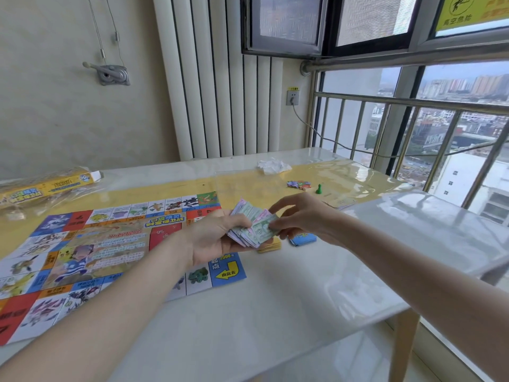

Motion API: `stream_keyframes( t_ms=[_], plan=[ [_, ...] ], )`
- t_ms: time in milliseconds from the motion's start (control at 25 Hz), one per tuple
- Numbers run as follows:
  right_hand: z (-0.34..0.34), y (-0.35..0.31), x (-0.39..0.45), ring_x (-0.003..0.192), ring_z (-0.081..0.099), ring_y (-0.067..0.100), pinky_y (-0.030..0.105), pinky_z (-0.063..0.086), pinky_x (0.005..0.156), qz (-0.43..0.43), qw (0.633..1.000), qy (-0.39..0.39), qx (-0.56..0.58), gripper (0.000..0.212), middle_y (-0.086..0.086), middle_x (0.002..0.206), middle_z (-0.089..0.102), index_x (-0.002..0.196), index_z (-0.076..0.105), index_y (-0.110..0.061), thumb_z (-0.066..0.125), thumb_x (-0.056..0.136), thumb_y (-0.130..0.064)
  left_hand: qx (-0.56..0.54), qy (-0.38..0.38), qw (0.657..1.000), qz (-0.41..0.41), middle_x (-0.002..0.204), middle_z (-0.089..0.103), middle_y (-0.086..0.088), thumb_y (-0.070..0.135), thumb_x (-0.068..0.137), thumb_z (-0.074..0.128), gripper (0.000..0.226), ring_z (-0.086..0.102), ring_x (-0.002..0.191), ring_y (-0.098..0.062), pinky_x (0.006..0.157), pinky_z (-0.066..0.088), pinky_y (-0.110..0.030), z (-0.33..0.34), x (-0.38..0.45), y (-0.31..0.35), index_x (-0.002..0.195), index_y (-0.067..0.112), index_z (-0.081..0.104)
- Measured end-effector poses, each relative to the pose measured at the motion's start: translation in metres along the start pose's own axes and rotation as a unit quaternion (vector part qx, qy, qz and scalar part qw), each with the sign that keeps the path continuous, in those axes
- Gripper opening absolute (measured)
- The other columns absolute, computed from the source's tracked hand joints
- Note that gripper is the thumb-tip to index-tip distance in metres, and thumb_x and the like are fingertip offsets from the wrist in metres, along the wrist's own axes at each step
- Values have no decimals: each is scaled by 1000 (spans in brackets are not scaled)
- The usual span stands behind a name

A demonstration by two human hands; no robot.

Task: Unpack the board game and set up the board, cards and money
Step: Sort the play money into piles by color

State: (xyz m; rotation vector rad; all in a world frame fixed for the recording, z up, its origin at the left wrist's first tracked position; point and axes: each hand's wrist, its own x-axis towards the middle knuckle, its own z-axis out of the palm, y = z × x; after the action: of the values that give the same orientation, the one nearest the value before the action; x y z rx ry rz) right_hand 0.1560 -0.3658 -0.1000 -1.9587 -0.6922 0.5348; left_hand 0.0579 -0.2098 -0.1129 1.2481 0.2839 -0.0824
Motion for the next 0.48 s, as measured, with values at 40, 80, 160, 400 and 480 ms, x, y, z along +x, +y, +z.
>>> stream_keyframes(
  t_ms=[40,80,160,400,480],
  plan=[
    [2,1,-4,53,61,14,21,50,54,4,1000,-2,-4,25,10,70,65,102,62,-5,70,78,-2,12,-4,1000,-8,91,69,-22,-2,87,51,19,71,72,-26,69,58,-40,0,-2,-2,107,-4,52],
    [4,3,-6,52,61,14,21,50,53,6,1000,-2,-9,25,10,68,65,101,62,-5,70,78,-2,24,-5,1000,-14,93,68,-22,-2,87,52,23,71,73,-25,68,59,-38,0,-3,-5,109,-3,52],
    [4,7,-9,49,59,13,20,48,50,14,1000,11,-14,22,10,65,64,97,63,-5,71,77,-2,38,15,999,-14,91,68,-21,-5,88,51,22,70,71,-24,66,59,-35,1,-3,-6,110,-3,52],
    [7,25,-20,39,55,9,17,41,39,82,996,10,-46,16,14,65,63,88,61,-3,71,76,0,-26,83,996,28,82,69,-26,-13,88,42,18,70,67,-34,69,57,-41,-10,3,-5,102,-6,51],
    [11,28,-18,41,54,9,18,39,40,69,993,3,-95,17,11,70,62,89,62,-6,72,75,-5,-13,85,996,23,80,69,-25,-12,88,43,17,70,65,-32,68,57,-42,-8,2,-6,101,-5,52]
  ],
)
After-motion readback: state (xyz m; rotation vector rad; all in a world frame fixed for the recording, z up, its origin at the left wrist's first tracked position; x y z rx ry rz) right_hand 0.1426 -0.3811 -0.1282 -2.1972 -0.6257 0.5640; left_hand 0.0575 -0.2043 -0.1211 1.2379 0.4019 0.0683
